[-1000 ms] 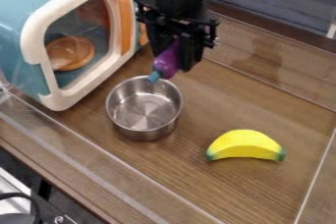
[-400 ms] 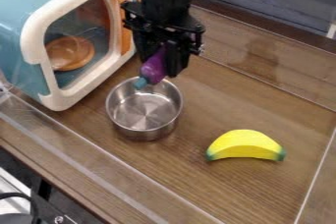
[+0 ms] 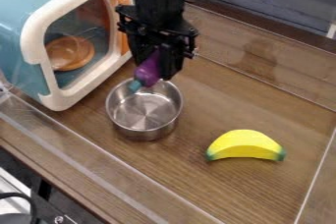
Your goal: Put the eggplant in the silver pot
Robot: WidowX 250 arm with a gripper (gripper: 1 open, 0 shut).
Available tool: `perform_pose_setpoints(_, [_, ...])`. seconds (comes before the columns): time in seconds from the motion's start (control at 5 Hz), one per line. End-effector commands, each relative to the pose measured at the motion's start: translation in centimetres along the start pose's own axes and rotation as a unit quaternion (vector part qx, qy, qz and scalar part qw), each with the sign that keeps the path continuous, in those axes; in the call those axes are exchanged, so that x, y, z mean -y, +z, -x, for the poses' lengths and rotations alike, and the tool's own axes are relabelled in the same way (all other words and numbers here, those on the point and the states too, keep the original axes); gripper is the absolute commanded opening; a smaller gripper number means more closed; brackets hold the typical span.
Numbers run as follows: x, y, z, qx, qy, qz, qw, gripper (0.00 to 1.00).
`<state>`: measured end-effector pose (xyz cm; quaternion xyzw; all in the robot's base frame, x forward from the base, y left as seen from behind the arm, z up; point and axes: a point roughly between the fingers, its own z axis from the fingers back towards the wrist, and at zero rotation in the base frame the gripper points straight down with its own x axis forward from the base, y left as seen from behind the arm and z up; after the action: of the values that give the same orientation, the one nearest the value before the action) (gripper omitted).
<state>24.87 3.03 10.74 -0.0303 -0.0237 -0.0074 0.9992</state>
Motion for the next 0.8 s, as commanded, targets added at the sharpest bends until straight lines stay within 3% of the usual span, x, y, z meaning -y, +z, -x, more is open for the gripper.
perform_pose_setpoints(0.0, [-0.46,1.02,-0.10,0.023,0.000,-0.007,0.9997,0.00])
perform_pose_setpoints(0.6, [-1.16,0.15,0.30,0.015,0.006,-0.010,0.9998,0.00])
